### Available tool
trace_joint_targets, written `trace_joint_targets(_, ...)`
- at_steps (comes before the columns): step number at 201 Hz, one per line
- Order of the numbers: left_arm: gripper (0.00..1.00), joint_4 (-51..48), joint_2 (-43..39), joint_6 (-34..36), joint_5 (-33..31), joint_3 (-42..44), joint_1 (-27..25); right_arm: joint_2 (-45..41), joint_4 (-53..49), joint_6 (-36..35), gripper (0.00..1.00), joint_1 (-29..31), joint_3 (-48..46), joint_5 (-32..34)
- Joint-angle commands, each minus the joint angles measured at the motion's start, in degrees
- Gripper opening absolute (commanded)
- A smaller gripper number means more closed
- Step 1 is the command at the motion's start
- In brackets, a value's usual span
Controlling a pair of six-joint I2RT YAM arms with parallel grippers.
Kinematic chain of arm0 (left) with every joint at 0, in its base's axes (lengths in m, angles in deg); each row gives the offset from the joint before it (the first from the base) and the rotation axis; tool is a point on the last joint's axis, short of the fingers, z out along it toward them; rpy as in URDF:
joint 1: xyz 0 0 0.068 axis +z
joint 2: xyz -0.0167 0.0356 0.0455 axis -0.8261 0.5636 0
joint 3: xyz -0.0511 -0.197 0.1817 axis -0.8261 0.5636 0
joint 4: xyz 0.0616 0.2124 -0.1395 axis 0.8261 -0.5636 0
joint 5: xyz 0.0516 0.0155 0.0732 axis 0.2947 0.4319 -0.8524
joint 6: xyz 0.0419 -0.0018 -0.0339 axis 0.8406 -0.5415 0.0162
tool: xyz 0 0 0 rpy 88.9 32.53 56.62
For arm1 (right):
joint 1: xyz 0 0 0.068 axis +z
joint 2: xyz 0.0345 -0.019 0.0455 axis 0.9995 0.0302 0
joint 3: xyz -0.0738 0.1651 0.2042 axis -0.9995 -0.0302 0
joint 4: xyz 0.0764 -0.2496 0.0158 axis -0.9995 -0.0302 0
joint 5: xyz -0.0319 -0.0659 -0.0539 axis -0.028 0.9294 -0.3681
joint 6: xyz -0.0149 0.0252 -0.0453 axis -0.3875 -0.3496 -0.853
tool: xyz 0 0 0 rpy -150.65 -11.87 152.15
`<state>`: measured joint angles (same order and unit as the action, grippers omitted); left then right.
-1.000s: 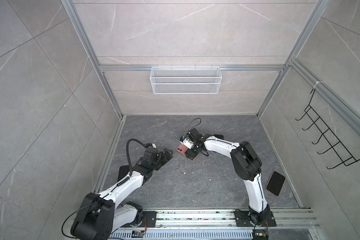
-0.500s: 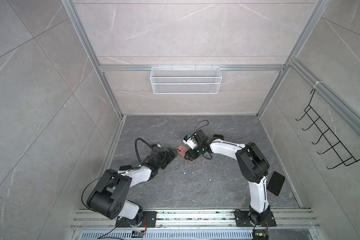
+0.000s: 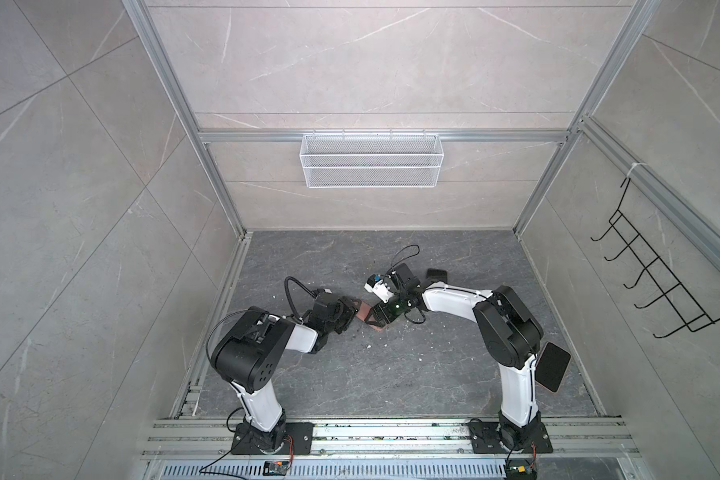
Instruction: Take the phone out of the phone case
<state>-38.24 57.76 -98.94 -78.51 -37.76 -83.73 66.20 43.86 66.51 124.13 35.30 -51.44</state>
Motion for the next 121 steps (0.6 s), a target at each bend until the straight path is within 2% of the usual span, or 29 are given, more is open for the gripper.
trace_joint_targets(1, 0.42, 3.5, 1.18, -1.01, 1.18, -1.6, -0.62, -0.33, -2.21, 2.11, 0.33, 0.71, -2.6, -3.8)
trace_joint_targets(23, 0.18, 3.7, 1.6, -1.01, 1.9, -1.89, -0.68, -1.22, -1.15, 2.89, 0.35, 0.71, -3.84, -4.0)
trace_joint_targets(40, 0.04, 1.06, 1.34, -0.67, 2.38, -2.62, -0.63, -2.94, 0.34, 3.71, 0.45, 0.71, -5.77, -3.49)
trace_joint_targets(65, 0.0, -3.41, -0.37, 0.13, 2.76, -3.25, -0.67, -7.8, 1.79, 4.39, 0.65, 1.17, -9.76, 0.69)
trace_joint_targets(95, 0.0, -9.38, -2.41, 1.73, 3.03, -4.99, -0.86, -14.0, 2.57, 3.53, 0.73, 4.22, -14.06, 8.02)
trace_joint_targets(121, 0.0, -13.82, -3.34, 2.85, 2.91, -6.46, -1.1, -17.12, 2.68, 4.4, 0.74, 7.42, -15.44, 12.82)
